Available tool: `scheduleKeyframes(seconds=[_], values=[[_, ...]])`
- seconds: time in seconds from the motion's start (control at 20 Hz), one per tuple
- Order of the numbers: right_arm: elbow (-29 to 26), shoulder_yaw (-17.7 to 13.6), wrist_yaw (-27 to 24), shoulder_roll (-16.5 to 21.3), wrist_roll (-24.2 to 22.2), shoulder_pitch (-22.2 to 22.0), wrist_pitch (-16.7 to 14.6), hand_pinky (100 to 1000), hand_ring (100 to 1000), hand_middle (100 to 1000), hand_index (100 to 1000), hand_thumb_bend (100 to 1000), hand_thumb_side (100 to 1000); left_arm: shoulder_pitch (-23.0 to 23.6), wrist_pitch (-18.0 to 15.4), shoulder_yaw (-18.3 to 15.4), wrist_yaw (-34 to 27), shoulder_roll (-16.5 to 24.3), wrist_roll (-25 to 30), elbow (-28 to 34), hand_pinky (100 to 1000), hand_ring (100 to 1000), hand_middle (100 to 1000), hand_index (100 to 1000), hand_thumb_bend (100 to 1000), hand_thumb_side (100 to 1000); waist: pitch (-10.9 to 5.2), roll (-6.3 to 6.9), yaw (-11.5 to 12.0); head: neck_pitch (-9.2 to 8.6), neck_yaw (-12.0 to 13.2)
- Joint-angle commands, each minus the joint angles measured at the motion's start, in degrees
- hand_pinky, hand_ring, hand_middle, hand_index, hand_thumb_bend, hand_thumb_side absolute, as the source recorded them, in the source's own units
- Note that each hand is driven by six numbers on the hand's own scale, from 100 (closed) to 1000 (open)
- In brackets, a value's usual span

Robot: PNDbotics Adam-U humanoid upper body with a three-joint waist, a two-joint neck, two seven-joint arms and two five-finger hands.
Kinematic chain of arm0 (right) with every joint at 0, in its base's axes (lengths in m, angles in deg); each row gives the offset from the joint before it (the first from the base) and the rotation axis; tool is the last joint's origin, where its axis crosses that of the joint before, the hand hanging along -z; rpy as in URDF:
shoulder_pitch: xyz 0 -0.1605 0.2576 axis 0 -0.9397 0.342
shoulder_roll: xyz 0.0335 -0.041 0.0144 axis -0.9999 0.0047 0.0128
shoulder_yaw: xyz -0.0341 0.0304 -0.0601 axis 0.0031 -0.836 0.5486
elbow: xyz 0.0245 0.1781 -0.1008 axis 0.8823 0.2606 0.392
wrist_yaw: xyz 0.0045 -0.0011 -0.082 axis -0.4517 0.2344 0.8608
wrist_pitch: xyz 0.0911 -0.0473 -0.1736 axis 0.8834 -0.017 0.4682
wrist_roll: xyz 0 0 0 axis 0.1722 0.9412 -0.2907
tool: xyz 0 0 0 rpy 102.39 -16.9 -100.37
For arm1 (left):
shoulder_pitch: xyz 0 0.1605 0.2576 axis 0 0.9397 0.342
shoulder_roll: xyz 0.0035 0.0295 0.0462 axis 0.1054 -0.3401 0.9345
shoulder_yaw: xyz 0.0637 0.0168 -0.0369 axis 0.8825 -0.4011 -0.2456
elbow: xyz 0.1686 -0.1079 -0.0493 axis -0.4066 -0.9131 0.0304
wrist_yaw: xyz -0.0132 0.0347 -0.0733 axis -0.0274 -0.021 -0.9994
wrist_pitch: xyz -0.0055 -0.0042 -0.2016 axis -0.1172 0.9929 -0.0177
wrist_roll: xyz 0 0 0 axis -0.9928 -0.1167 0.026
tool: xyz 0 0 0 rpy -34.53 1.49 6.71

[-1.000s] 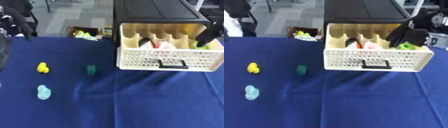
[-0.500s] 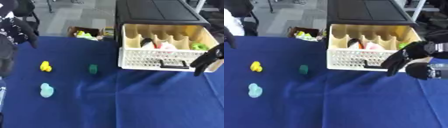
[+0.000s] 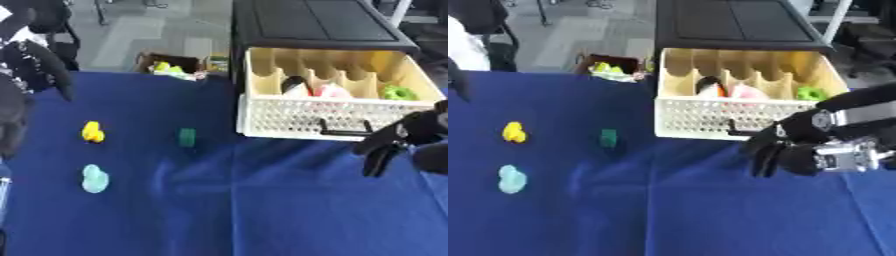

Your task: Pick up objects from table and place into drawer.

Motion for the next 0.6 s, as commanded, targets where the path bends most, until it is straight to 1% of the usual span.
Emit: scheduleKeyframes(seconds=[0.05,0.15,0.25,0.4,0.6], values=[[-0.59,1.49,-0.47,-0.53,-0.55,1.97,5.16,920,846,822,1000,100,1000,-0.23,0.24,-0.43,0.65,0.18,0.18,1.15,396,487,491,926,150,988,-0.76,0.04,0.28,0.15,-0.58],[-0.59,2.47,-0.39,-1.45,-0.55,2.84,7.64,920,846,822,1000,100,1000,-0.15,0.29,-0.43,0.92,-0.01,0.38,1.15,396,487,491,926,150,988,-0.65,0.05,0.47,0.07,-0.76],[-0.53,2.89,-0.43,-1.97,-0.55,3.37,9.0,921,850,826,1000,100,1000,-0.08,0.32,-0.47,1.08,-0.1,0.47,1.15,394,486,490,926,144,998,-0.54,0.06,0.58,-0.03,-0.87],[1.03,4.72,1.03,-3.75,-0.55,4.55,11.48,913,849,828,1000,100,1000,0.16,0.52,-0.65,1.59,-0.51,0.75,1.15,393,485,489,926,150,1000,0.0,0.03,1.22,-0.62,-1.43],[3.45,5.98,3.08,-4.75,-0.55,4.42,12.34,900,843,826,1000,100,1000,0.22,0.26,-1.03,2.14,-0.77,0.78,1.15,394,485,490,930,151,1000,0.56,0.04,1.5,-1.08,-1.68]])
